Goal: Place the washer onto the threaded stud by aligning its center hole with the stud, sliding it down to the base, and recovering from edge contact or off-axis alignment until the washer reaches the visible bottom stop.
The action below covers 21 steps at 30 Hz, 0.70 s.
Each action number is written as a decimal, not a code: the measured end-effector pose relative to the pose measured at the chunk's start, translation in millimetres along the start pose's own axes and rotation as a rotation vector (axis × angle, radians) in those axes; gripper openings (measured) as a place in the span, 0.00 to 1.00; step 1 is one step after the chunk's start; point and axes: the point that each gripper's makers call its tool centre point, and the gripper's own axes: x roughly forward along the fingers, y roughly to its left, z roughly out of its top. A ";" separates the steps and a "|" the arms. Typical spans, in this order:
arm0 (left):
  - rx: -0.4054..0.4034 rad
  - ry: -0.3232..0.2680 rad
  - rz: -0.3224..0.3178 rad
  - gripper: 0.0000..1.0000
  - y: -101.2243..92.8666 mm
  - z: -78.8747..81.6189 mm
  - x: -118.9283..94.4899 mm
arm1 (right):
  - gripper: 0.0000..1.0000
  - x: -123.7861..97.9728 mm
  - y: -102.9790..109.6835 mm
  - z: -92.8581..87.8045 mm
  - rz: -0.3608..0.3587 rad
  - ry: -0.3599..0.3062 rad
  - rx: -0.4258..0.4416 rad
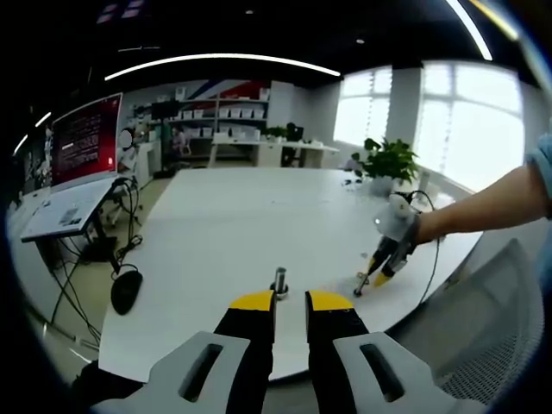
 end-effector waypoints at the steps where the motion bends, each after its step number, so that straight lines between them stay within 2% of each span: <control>1: 0.000 0.000 0.000 0.11 0.0 0.0 0.0 | 0.25 -1.3 0.1 0.0 -0.003 0.000 -0.007; 5: 0.002 0.002 0.000 0.11 -0.1 -0.3 0.0 | 0.24 -0.5 -0.5 2.5 -0.004 0.009 -0.016; 9: 0.002 0.002 0.001 0.11 0.1 -0.4 0.0 | 0.23 1.2 1.9 4.3 -0.026 0.039 -0.085; 12: 0.001 -0.001 0.002 0.11 0.2 0.0 -0.1 | 0.23 1.9 2.9 6.1 -0.028 0.048 -0.093; 16: 0.004 0.003 0.003 0.10 0.2 -0.9 -0.1 | 0.23 2.6 2.8 6.0 -0.021 0.095 -0.139; 19: 0.004 0.006 0.003 0.10 0.0 -1.3 0.0 | 0.23 3.3 2.7 6.4 -0.032 0.118 -0.124; 21: 0.005 0.009 0.003 0.10 -0.1 -1.9 0.0 | 0.24 2.5 3.0 5.4 -0.028 0.120 -0.143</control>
